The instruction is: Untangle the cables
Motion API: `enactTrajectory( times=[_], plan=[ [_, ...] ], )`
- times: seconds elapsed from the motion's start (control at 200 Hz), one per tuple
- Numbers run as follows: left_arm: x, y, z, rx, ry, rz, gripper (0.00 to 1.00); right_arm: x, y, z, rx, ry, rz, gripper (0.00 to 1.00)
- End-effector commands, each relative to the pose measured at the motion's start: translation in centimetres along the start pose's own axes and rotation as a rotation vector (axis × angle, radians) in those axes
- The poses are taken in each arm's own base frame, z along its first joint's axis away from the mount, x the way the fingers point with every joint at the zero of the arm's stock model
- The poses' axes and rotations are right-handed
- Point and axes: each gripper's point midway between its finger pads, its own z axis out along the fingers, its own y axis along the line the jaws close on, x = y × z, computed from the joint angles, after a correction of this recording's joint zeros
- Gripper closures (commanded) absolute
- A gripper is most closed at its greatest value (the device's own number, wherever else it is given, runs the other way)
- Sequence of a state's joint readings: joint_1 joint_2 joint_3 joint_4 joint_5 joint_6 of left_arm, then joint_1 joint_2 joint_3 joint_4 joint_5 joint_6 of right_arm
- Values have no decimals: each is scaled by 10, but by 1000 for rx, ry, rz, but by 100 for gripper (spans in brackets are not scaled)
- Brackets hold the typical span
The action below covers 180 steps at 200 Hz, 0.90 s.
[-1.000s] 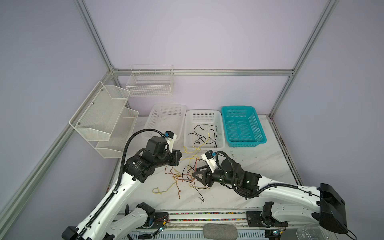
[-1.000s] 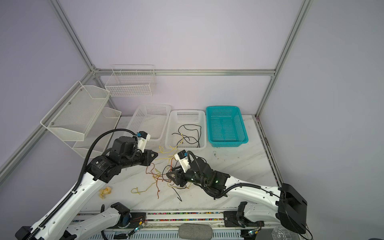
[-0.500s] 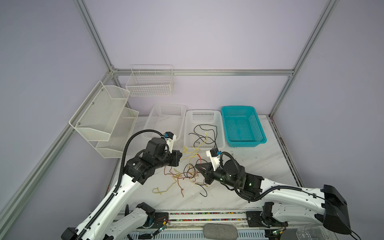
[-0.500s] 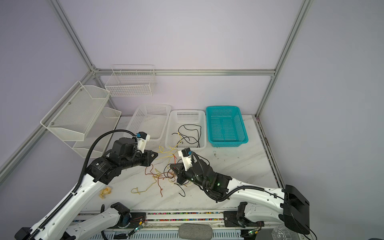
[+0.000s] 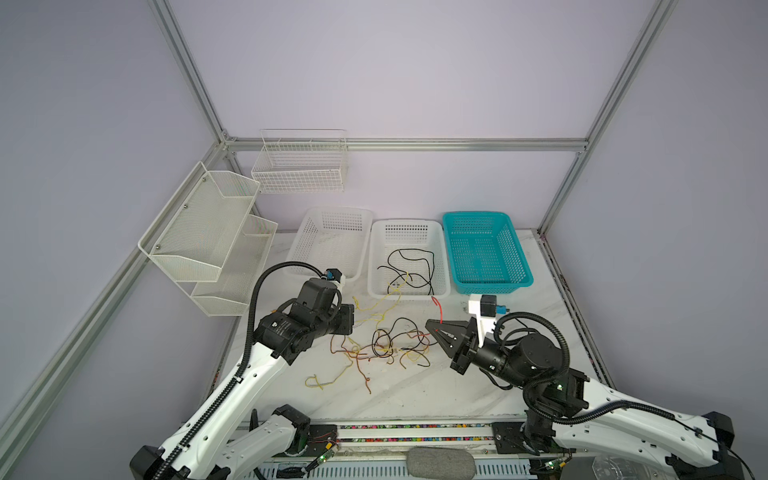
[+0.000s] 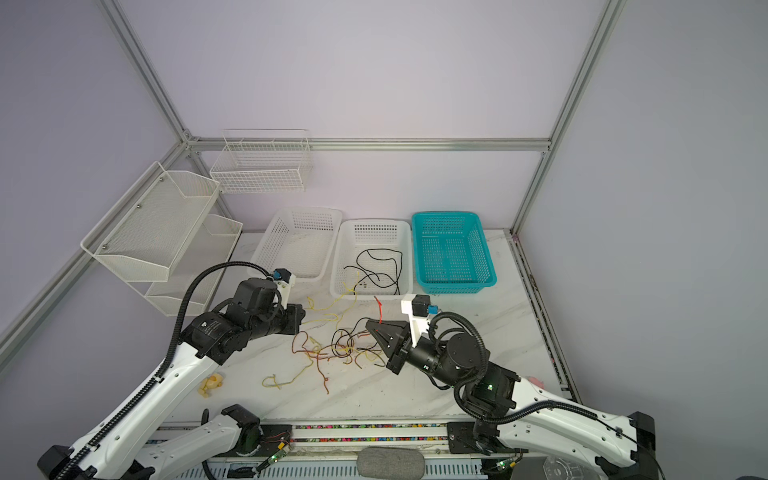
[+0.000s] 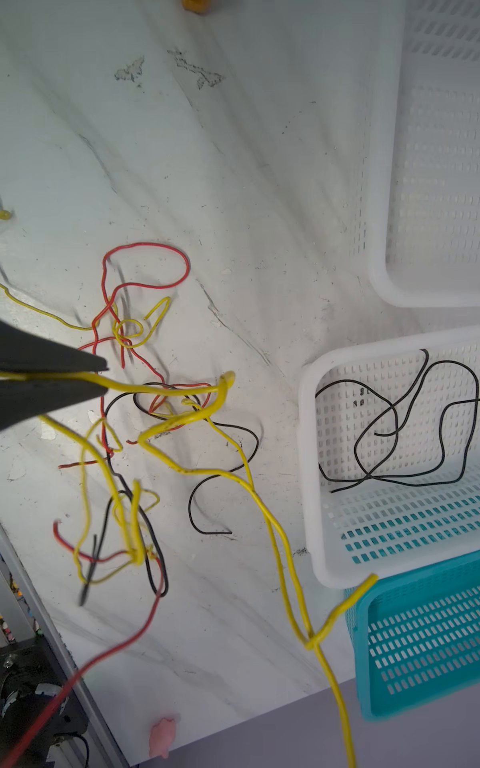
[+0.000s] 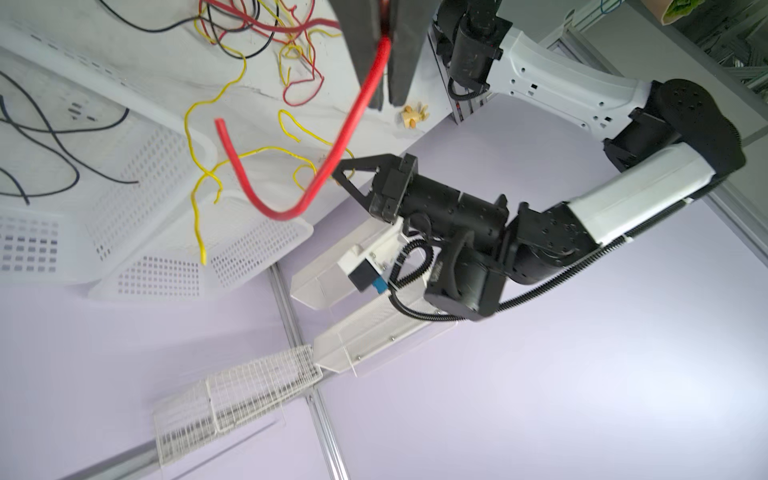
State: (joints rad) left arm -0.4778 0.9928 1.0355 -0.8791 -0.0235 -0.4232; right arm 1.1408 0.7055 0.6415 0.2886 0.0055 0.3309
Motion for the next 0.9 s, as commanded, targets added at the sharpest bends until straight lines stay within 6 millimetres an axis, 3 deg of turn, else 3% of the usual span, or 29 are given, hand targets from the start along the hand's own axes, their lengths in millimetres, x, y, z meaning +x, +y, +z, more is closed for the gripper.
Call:
enactTrajectory(
  times=[0.0, 0.24, 0.41, 0.485, 0.68, 0.81, 0.895],
  plan=[
    [-5, 9, -4, -46, -21, 20, 100, 4, -9, -2, 51, 24, -37, 100],
    [-58, 15, -67, -87, -255, 29, 100, 11, -52, -26, 249, -40, 45, 100],
    [-82, 3, -87, -47, -310, 80, 100, 31, -71, -32, 315, -29, 69, 100],
    [-85, -3, -86, -27, -283, 102, 100, 47, -71, -26, 301, 24, 50, 100],
    [-91, 22, -90, -200, -251, 136, 100, 77, -63, -11, 219, 135, 12, 100],
    [-109, 41, -105, -325, -344, 110, 100, 86, -59, -4, 187, 160, 2, 100],
    [-124, 47, -100, -374, -379, 95, 100, 84, -53, -1, 154, 152, 3, 100]
  ],
)
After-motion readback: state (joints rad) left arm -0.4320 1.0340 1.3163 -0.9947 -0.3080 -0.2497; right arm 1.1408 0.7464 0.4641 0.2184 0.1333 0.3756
